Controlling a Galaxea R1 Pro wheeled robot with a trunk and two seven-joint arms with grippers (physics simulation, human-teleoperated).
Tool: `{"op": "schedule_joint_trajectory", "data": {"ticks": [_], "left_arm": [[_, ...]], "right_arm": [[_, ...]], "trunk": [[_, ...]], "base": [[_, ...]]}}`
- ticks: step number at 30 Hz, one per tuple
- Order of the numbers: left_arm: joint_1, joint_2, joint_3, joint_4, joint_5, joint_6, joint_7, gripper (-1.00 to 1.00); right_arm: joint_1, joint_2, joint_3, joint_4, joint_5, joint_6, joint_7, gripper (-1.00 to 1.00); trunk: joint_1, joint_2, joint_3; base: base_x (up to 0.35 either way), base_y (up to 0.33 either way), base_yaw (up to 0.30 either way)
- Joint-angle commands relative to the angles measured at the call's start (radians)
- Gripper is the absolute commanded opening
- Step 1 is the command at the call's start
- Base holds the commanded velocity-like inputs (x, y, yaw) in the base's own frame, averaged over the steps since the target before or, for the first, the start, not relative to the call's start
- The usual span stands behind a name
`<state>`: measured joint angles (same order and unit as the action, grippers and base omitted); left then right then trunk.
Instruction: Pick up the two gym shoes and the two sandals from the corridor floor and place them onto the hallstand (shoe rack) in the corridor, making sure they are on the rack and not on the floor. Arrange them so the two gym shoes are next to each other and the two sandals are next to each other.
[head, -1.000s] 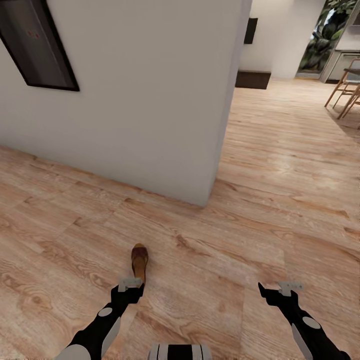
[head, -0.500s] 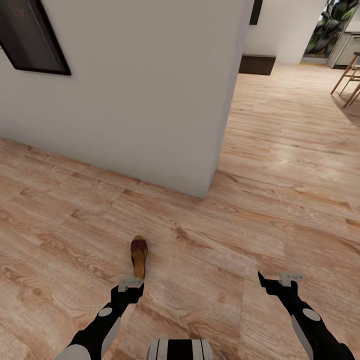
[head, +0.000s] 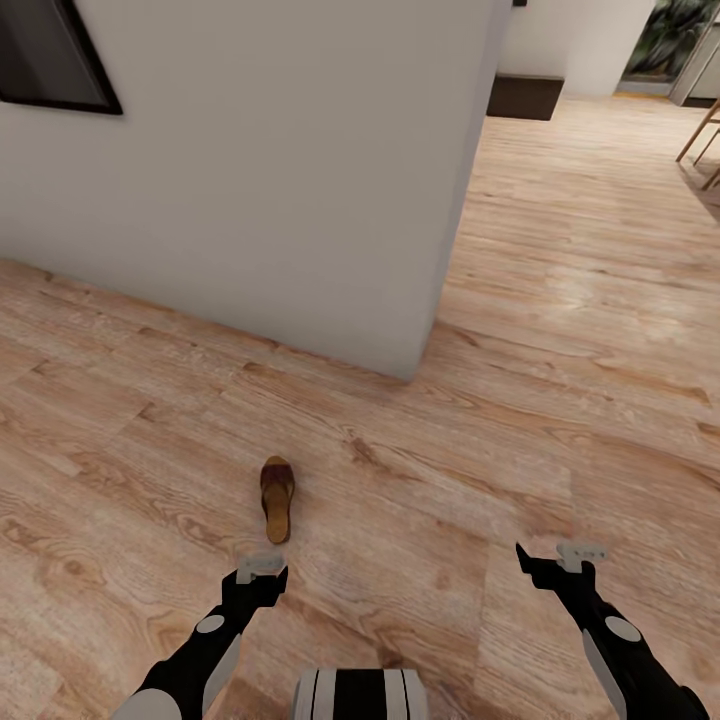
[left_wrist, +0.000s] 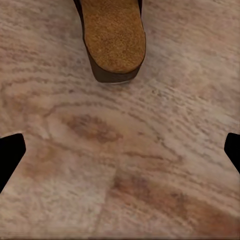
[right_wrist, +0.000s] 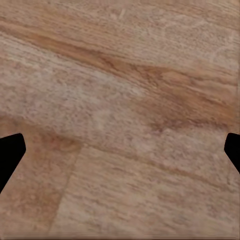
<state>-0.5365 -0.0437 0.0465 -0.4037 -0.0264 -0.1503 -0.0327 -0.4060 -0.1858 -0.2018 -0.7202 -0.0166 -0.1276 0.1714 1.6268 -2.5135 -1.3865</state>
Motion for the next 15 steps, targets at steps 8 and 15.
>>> {"op": "schedule_joint_trajectory", "data": {"ticks": [8,15], "left_arm": [[0.0,0.0,0.004,0.001,-0.003,-0.003,-0.003,1.0],[0.0,0.0,0.004,0.0,-0.003,-0.009,-0.004,1.0]], "right_arm": [[-0.001,0.0,-0.004,0.001,-0.002,-0.003,0.008,1.0],[-0.001,0.0,-0.004,0.001,-0.002,-0.003,0.008,1.0]], "trunk": [[0.003,-0.002,-0.032],[0.004,-0.002,-0.035]], "base": [[0.0,0.0,0.0],[0.0,0.0,0.0]]}}
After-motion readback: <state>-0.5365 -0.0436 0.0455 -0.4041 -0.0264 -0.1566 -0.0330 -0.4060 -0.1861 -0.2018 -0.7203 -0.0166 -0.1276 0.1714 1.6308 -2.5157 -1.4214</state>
